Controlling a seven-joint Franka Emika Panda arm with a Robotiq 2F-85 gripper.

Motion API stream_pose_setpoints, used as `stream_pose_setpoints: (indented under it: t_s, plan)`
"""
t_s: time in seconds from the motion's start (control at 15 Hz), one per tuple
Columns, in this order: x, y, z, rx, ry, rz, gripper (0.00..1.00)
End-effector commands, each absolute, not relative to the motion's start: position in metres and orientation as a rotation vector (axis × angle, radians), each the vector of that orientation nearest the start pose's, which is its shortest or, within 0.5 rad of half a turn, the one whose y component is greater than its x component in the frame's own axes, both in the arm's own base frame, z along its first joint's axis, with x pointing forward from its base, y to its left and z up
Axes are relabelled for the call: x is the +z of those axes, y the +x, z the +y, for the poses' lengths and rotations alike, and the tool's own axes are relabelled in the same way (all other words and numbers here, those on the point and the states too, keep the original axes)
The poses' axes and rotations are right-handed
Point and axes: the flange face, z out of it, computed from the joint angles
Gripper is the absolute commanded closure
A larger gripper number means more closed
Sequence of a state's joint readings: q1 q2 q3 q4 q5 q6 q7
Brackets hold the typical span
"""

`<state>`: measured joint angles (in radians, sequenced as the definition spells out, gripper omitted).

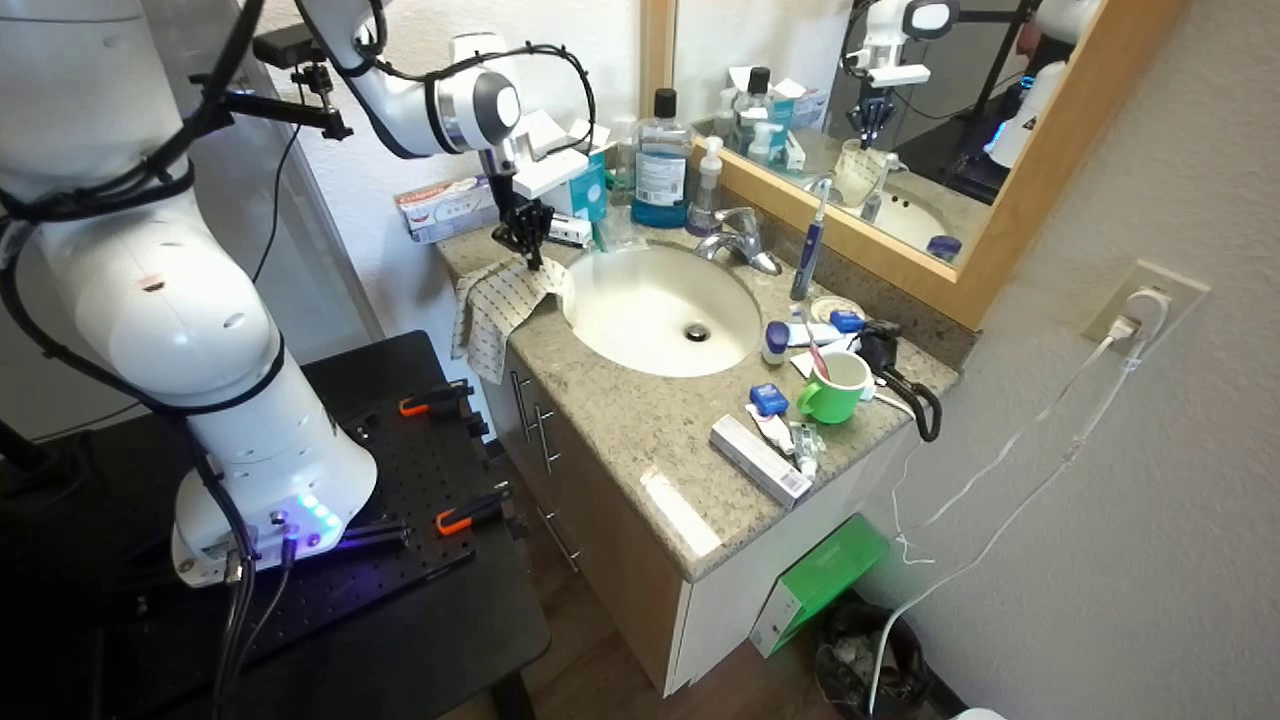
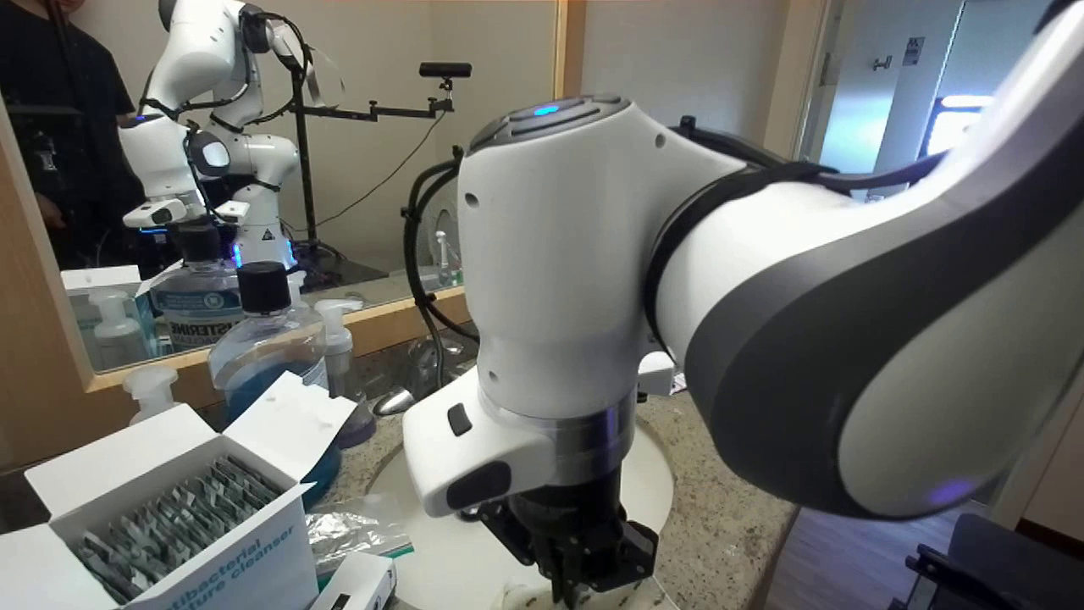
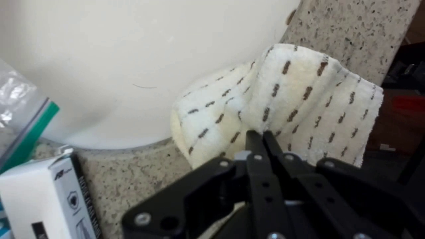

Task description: Pick the towel on the counter and put it on the faucet

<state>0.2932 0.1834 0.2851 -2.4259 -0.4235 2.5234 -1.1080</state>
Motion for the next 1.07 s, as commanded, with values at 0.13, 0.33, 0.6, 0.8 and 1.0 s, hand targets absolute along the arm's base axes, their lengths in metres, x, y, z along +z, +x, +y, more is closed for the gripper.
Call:
stream_pose_setpoints:
  t_s: [0.13, 0.33, 0.6, 0.8, 1.0]
  plan:
    - [0.267, 0.391, 0.279, -0.145, 1.542, 2.455, 0.93]
    - [0.289, 0.389, 0.283, -0.082, 1.556, 2.402, 0.93]
    - [0.317, 0.388, 0.285, -0.053, 1.536, 2.332, 0.93]
    - [0.317, 0.388, 0.284, -0.073, 1.515, 2.341, 0.66]
    - [0.302, 0.384, 0.279, -0.096, 1.535, 2.365, 0.45]
